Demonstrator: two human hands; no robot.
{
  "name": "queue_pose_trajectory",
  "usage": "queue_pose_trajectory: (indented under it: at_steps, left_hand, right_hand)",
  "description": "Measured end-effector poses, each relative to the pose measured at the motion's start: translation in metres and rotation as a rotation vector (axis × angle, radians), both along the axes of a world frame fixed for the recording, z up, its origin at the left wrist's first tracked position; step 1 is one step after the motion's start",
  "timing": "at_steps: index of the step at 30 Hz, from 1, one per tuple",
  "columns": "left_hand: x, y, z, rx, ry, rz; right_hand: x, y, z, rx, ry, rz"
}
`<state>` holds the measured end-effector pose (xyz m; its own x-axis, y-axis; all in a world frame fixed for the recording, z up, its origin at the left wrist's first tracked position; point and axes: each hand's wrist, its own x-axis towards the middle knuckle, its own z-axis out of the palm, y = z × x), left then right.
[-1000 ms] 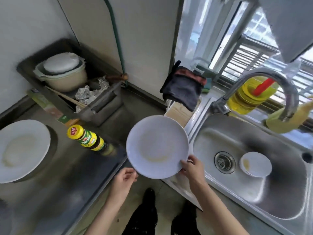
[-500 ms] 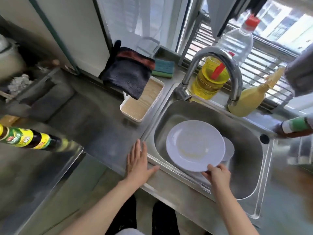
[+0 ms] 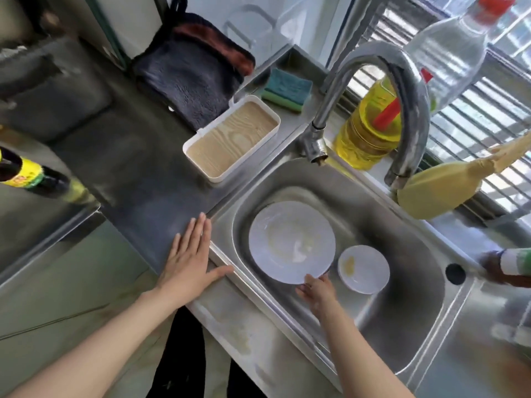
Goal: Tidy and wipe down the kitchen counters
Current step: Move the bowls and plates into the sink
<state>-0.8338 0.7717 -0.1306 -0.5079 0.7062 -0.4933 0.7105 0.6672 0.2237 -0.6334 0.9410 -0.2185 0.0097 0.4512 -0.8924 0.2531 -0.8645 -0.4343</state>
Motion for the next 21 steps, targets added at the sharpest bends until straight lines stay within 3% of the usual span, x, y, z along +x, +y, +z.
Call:
queue_pose_trajectory:
  at_steps: [3,7,11,14,18,21]
  left_hand:
    - [0.0,0.0,-0.001,-0.01,-0.003,0.009]
    - [0.001,0.0,0.003,0.006,-0.034,0.026]
    - [0.002,0.003,0.013,0.002,-0.03,0.06]
    - [0.012,-0.001,0.024,0.189,-0.015,0.208]
    - [0.034,-0.04,0.049,0.496,-0.174,0.554]
    - [0.052,-0.091,0.064,0.592,-0.293,0.821]
  right_hand:
    - [0.001,-0.003,-0.012,-0.069,-0.055,0.234]
    - [0.01,-0.008,-0.013,-0.088,-0.112,0.335]
    - [0.019,-0.012,0.008,0.163,-0.219,0.58]
    - [0.019,-0.011,0.037,0.404,-0.273,0.787]
    - [-0.005,-0.033,0.098,0.629,-0.089,0.76]
    - [-0.036,-0.072,0.132,0.599,0.17,0.767]
